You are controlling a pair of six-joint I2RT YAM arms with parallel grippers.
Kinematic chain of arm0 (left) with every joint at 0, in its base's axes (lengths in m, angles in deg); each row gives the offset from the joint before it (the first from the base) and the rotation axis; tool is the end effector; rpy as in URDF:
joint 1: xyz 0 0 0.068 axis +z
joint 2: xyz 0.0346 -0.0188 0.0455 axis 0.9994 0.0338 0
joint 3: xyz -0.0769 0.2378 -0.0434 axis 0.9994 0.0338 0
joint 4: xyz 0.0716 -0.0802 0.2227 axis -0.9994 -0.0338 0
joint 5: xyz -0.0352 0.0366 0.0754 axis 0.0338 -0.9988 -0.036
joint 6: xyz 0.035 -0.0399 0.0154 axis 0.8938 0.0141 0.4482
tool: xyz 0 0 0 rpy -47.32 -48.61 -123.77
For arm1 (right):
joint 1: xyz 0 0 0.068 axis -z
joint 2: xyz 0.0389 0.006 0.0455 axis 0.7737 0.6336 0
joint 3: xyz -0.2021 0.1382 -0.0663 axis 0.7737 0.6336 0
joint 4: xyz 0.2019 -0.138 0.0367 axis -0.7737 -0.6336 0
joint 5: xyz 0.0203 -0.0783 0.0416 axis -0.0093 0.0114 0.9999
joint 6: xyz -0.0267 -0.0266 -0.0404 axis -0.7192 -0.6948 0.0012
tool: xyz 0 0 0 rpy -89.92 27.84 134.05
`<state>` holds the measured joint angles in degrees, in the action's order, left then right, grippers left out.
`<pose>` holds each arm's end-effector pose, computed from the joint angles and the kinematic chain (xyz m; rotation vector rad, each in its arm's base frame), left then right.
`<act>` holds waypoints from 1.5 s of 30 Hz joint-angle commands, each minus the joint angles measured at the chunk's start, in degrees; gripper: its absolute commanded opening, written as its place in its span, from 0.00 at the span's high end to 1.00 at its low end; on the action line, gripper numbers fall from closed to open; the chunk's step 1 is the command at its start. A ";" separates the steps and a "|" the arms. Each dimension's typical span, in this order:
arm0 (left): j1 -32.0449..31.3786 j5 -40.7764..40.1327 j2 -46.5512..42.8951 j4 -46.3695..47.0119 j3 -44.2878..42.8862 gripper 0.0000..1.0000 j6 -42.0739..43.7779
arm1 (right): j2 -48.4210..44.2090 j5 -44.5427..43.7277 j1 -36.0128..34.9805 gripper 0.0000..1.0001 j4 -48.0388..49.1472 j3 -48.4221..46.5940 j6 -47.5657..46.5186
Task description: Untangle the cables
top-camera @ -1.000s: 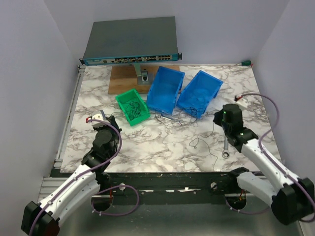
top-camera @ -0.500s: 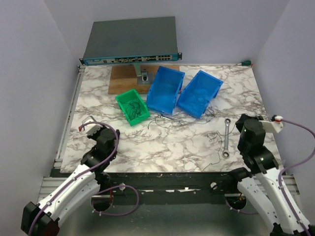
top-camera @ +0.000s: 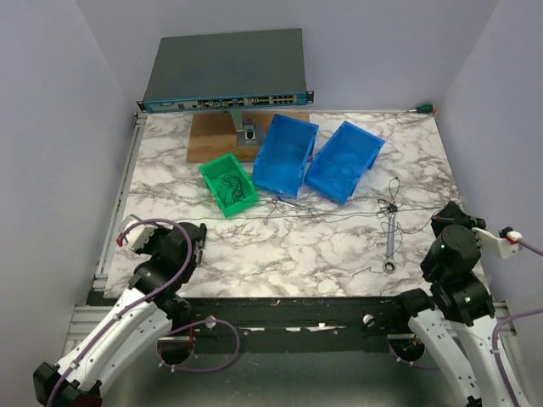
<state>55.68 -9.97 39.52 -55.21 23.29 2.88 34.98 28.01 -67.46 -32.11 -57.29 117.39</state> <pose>0.1174 -0.0318 0.2187 -0.9928 1.4036 0.2021 0.0914 -0.0056 0.3023 1.1467 1.1942 0.0796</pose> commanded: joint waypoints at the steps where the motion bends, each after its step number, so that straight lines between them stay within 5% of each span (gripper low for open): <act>1: 0.20 -10.92 -2.01 -15.50 -3.69 1.00 -12.28 | -1.77 -7.32 0.30 0.99 1.79 -3.14 -1.29; 7: 1.47 -8.49 -0.79 -18.36 -6.65 1.00 -13.40 | 0.38 -1.21 0.25 0.99 3.31 -3.82 -5.62; 9: 1.44 -0.89 0.34 -3.23 -5.98 1.00 5.15 | 1.88 8.33 0.26 0.99 8.55 -3.15 -12.31; 10: 1.44 8.07 0.87 10.18 -4.58 1.00 20.90 | 2.83 14.50 0.27 0.99 11.02 -2.88 -15.72; 11: 1.36 20.53 1.43 17.79 -3.57 0.88 31.53 | 4.47 19.44 0.26 0.99 12.01 -3.23 -17.10; 13: 1.00 40.05 1.98 21.67 -3.73 0.53 37.83 | 8.53 29.34 0.27 0.99 12.12 -5.52 -19.63; 17: -1.20 58.15 3.51 31.87 -2.07 0.10 40.08 | 16.27 41.06 0.32 0.99 9.07 -11.73 -22.92; 19: -1.97 65.44 6.83 33.48 -3.86 0.01 41.02 | 18.67 45.83 0.37 0.99 8.14 -14.15 -24.02; 25: -11.09 76.21 20.98 36.81 -11.80 0.02 46.87 | 22.05 54.97 0.25 0.99 5.68 -19.00 -26.13; 34: -16.25 91.28 38.57 51.00 -19.55 0.05 41.04 | 23.74 63.39 0.26 0.99 5.30 -20.46 -26.02; 45: -21.68 85.72 51.00 43.31 -33.93 0.07 42.85 | 23.43 64.83 0.21 0.99 7.21 -18.33 -23.68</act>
<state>34.46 76.52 86.88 -10.08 -6.04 46.03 58.82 90.41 -67.44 -26.03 -76.41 92.76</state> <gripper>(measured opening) 0.955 0.030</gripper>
